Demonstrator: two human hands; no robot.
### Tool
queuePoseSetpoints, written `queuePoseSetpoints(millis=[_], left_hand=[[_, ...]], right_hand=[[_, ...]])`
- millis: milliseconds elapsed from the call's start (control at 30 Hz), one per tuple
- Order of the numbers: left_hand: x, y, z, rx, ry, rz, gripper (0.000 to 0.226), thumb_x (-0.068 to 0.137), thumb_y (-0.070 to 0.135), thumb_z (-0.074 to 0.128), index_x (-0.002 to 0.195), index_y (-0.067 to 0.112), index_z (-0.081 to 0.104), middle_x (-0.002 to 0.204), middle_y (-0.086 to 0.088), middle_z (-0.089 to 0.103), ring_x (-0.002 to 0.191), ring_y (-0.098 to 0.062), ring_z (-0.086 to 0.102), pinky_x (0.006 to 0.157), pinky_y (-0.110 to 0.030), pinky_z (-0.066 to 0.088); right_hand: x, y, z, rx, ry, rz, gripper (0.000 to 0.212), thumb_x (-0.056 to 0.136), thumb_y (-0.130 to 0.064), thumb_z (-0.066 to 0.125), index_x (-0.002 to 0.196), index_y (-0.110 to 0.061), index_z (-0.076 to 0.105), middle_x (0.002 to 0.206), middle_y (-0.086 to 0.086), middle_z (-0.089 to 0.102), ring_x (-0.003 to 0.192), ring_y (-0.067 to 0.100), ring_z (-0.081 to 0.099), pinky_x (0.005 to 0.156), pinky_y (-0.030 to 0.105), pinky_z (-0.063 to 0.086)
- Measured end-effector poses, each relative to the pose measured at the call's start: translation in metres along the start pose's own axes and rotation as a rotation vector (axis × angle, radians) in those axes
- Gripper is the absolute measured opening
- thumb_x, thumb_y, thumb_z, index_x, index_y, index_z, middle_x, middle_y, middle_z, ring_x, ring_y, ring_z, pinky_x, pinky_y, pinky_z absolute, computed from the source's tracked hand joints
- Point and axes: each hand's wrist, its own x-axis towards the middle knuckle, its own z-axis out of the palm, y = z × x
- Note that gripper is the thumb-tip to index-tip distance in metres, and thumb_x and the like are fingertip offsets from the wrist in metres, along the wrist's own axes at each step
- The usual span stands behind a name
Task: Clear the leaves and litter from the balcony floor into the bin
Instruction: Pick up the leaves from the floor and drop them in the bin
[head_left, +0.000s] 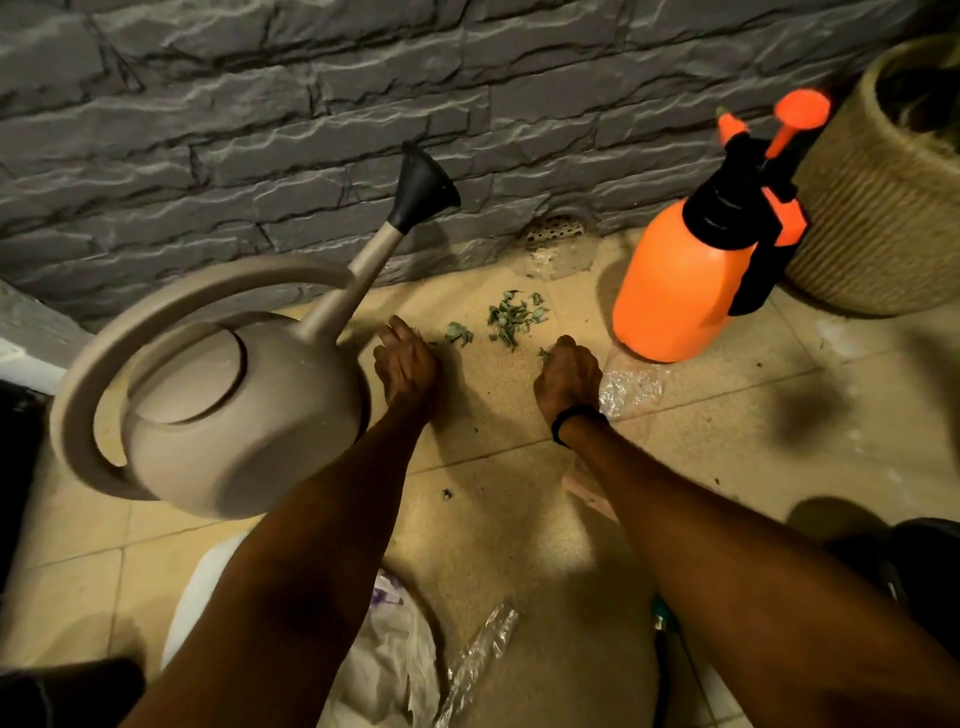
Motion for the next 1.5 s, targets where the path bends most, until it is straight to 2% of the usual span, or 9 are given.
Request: queuePoseSetpoints(millis=[267, 500, 633, 767, 1000, 1167, 1267, 1367, 1500], left_hand=[[-0.009, -0.01, 0.0, 0.038, 0.01, 0.144, 0.023, 0.106, 0.019, 0.034, 0.119, 0.006, 0.048, 0.124, -0.022, 0.049, 0.105, -0.042, 0.051, 0.09, -0.053, 0.045], [-0.026, -0.024, 0.003, 0.083, 0.016, 0.196, 0.032, 0.107, 0.024, 0.032, 0.12, 0.003, 0.052, 0.121, -0.022, 0.054, 0.108, -0.04, 0.053, 0.094, -0.051, 0.045], [-0.028, -0.031, 0.005, -0.051, 0.027, 0.157, 0.029, 0.106, 0.024, 0.037, 0.12, 0.003, 0.052, 0.122, -0.021, 0.052, 0.107, -0.036, 0.052, 0.092, -0.044, 0.045], [-0.031, -0.028, 0.003, -0.122, 0.06, 0.11, 0.024, 0.104, 0.019, 0.036, 0.119, 0.004, 0.046, 0.124, -0.021, 0.045, 0.105, -0.036, 0.051, 0.09, -0.045, 0.046], [-0.034, -0.025, 0.008, -0.004, 0.046, 0.16, 0.026, 0.103, 0.022, 0.041, 0.125, 0.01, 0.044, 0.125, -0.019, 0.048, 0.108, -0.038, 0.049, 0.094, -0.05, 0.043], [-0.029, -0.03, 0.01, -0.016, 0.053, 0.184, 0.026, 0.104, 0.03, 0.043, 0.118, 0.009, 0.05, 0.115, -0.018, 0.057, 0.103, -0.036, 0.053, 0.089, -0.045, 0.042], [-0.025, -0.021, 0.0, -0.316, 0.006, 0.121, 0.019, 0.106, 0.038, 0.039, 0.114, 0.024, 0.05, 0.11, -0.003, 0.061, 0.107, -0.027, 0.059, 0.087, -0.037, 0.045], [-0.02, 0.002, 0.0, -0.431, -0.082, 0.119, 0.03, 0.107, 0.037, 0.035, 0.133, 0.028, 0.047, 0.126, -0.001, 0.059, 0.123, -0.026, 0.053, 0.104, -0.043, 0.043], [-0.011, 0.03, 0.017, -0.126, -0.094, 0.221, 0.063, 0.1, 0.06, 0.037, 0.153, 0.027, 0.028, 0.14, -0.016, 0.049, 0.126, -0.035, 0.047, 0.106, -0.051, 0.038]], right_hand=[[0.012, -0.01, 0.005, 0.196, 0.006, 0.044, 0.051, 0.09, 0.003, 0.048, 0.138, -0.013, 0.052, 0.125, 0.02, 0.057, 0.116, 0.038, 0.053, 0.095, 0.038, 0.045], [0.025, -0.018, 0.008, 0.297, -0.032, 0.225, 0.035, 0.093, -0.005, 0.046, 0.127, -0.003, 0.041, 0.129, 0.027, 0.045, 0.117, 0.046, 0.048, 0.094, 0.044, 0.044], [0.032, -0.018, 0.018, 0.249, -0.038, 0.163, 0.036, 0.098, -0.02, 0.046, 0.128, -0.001, 0.04, 0.127, 0.029, 0.049, 0.119, 0.044, 0.047, 0.096, 0.043, 0.042], [0.039, -0.018, 0.032, 0.142, -0.022, 0.028, 0.068, 0.094, -0.06, 0.045, 0.134, -0.006, 0.032, 0.128, 0.027, 0.043, 0.116, 0.042, 0.043, 0.093, 0.047, 0.044], [0.062, -0.026, 0.036, -0.125, -0.002, -0.061, 0.115, 0.072, -0.089, 0.046, 0.151, -0.011, 0.015, 0.132, 0.022, 0.033, 0.115, 0.038, 0.037, 0.095, 0.046, 0.043], [0.06, -0.026, 0.042, -0.246, 0.108, -0.165, 0.061, 0.092, -0.064, 0.047, 0.123, -0.011, 0.045, 0.121, 0.02, 0.046, 0.107, 0.036, 0.044, 0.083, 0.042, 0.042], [0.049, -0.018, 0.045, -0.491, 0.141, -0.308, 0.028, 0.101, -0.026, 0.036, 0.116, -0.011, 0.054, 0.114, 0.018, 0.052, 0.104, 0.036, 0.047, 0.085, 0.044, 0.039], [0.04, -0.009, 0.045, -0.714, 0.084, -0.48, 0.047, 0.089, -0.004, 0.022, 0.115, -0.014, 0.06, 0.113, 0.017, 0.05, 0.103, 0.037, 0.048, 0.079, 0.045, 0.042], [0.041, -0.007, 0.041, -0.488, 0.112, -0.466, 0.034, 0.091, -0.003, 0.033, 0.115, -0.006, 0.057, 0.116, 0.021, 0.052, 0.1, 0.039, 0.055, 0.08, 0.045, 0.046]])
